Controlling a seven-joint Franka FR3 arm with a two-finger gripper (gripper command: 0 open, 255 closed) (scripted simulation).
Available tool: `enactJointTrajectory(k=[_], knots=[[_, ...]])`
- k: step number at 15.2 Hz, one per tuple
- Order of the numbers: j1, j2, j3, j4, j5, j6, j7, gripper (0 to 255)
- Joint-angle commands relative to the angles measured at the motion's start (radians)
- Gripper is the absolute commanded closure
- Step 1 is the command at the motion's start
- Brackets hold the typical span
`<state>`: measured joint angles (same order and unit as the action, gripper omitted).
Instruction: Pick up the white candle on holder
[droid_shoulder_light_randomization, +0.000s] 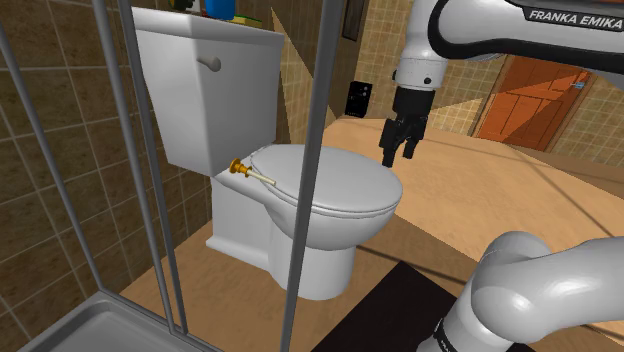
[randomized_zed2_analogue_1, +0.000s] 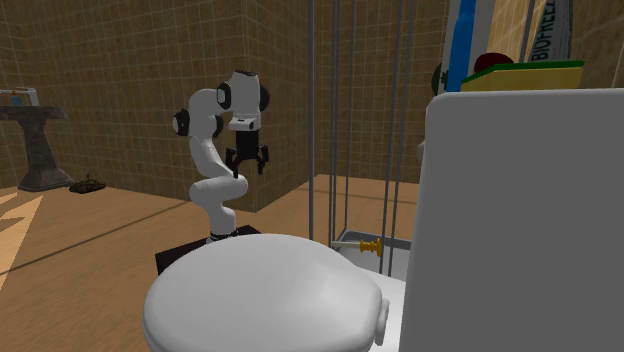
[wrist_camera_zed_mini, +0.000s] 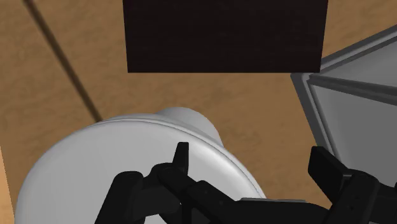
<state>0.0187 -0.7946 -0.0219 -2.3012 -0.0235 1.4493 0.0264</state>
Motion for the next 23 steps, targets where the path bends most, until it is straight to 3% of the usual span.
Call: enactJointTrajectory(k=[1,12,23], knots=[[0.000,0.000,0.000,0.000,0.000,0.000,0.000,0],[0.063,0.333,-0.015,0.079,0.028,0.318,-0.117,0],[0.116,0.700,-0.006,0.310,0.078,0.515,-0.238,0]])
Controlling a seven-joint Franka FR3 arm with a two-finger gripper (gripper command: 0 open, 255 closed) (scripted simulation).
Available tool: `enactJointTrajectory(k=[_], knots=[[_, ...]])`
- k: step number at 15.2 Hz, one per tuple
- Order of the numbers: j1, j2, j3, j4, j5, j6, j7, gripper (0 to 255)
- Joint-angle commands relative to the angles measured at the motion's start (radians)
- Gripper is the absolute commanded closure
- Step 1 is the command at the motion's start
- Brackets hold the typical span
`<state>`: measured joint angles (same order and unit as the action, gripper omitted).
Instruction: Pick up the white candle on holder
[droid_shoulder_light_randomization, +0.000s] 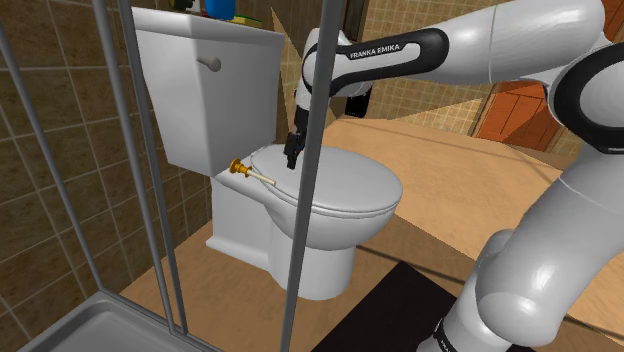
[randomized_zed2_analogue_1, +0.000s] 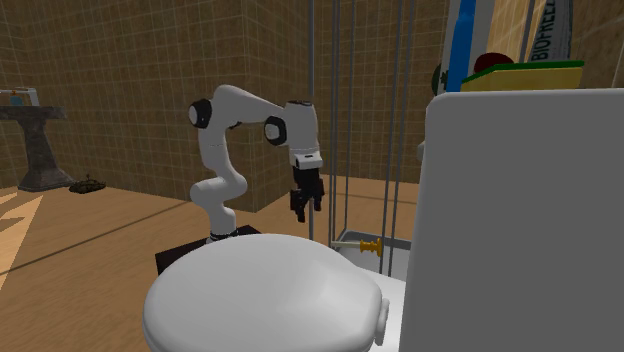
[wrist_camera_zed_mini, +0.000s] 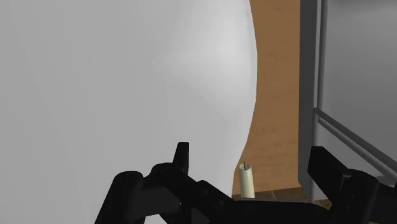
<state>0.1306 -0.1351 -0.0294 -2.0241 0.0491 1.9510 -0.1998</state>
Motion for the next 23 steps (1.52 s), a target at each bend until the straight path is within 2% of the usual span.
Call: enactJointTrajectory(k=[1,10,19,20,23], knots=[[0.008,0.074,0.004,0.061,0.010,0.025,-0.022,0],[0.035,0.367,0.036,0.353,0.039,0.073,-0.102,0],[0.036,0.389,0.037,0.280,0.042,0.167,-0.110,0],[0.035,0.388,0.037,0.281,0.043,0.166,-0.110,255],[0.035,0.389,0.037,0.281,0.043,0.166,-0.111,255]])
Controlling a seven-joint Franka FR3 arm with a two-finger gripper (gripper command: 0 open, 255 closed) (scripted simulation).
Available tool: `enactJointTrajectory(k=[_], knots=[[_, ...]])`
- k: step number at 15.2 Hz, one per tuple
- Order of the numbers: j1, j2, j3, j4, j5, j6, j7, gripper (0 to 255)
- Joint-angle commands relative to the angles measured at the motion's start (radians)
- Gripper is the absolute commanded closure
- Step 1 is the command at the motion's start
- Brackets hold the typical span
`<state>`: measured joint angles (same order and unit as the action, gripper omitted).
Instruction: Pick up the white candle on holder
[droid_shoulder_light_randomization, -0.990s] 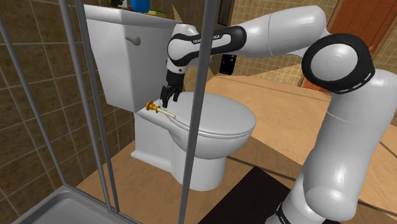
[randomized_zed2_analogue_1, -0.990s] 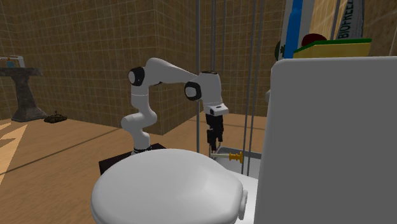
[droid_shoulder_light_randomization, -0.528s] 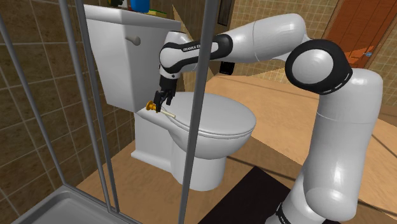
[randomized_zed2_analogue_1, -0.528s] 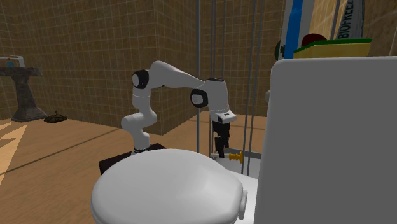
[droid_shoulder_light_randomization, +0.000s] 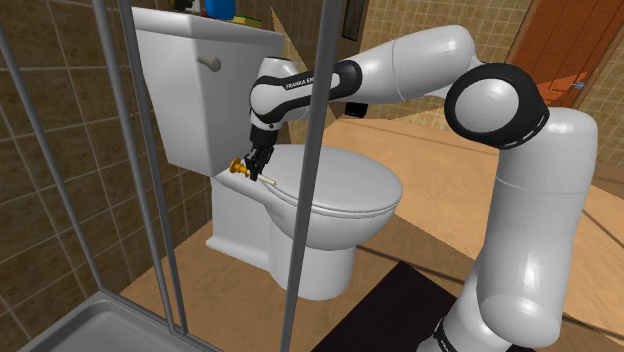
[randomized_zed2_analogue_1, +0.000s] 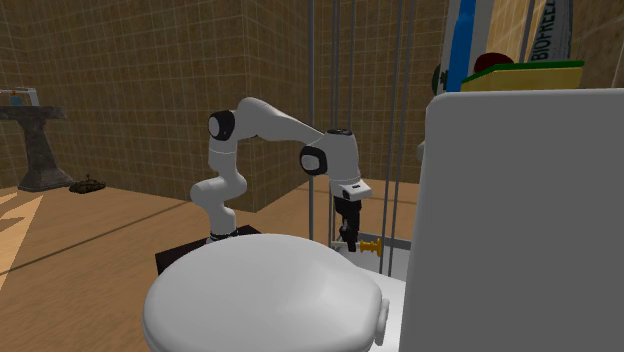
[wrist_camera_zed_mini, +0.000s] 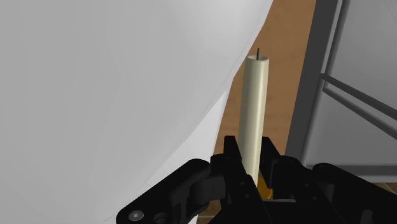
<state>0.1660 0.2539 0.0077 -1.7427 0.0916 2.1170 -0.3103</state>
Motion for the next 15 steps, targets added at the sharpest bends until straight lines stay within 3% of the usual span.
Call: enactJointTrajectory(k=[1,6,15], knots=[[0.000,0.000,0.000,0.000,0.000,0.000,0.000,255],[0.000,0.000,0.000,-0.001,0.000,0.001,0.000,255],[0.000,-0.025,-0.001,0.087,-0.005,-0.111,0.010,255]])
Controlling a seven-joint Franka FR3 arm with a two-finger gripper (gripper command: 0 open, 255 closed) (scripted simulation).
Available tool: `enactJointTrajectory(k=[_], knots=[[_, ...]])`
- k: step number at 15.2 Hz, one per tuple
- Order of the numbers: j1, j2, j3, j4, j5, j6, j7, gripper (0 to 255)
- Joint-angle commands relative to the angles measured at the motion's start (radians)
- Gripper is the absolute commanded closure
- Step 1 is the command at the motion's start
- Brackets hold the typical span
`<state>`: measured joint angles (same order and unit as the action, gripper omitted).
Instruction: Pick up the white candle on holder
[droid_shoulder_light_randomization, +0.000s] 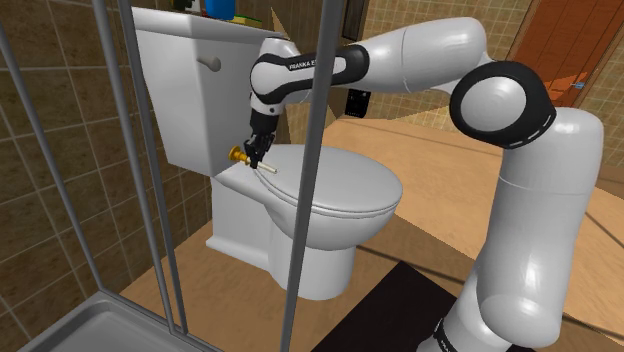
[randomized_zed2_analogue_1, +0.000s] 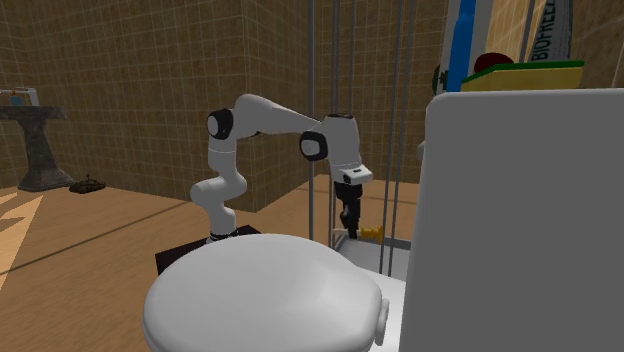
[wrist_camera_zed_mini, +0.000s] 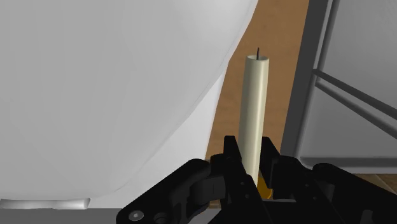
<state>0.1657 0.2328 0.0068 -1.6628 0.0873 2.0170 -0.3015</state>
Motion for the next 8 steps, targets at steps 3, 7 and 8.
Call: enactJointTrajectory(k=[3,7,8], knots=[[0.000,-0.008,0.000,0.041,-0.002,-0.050,0.004,255],[0.000,-0.011,-0.001,0.080,-0.003,-0.091,0.007,255],[0.000,-0.011,-0.001,0.080,-0.003,-0.091,0.007,255]])
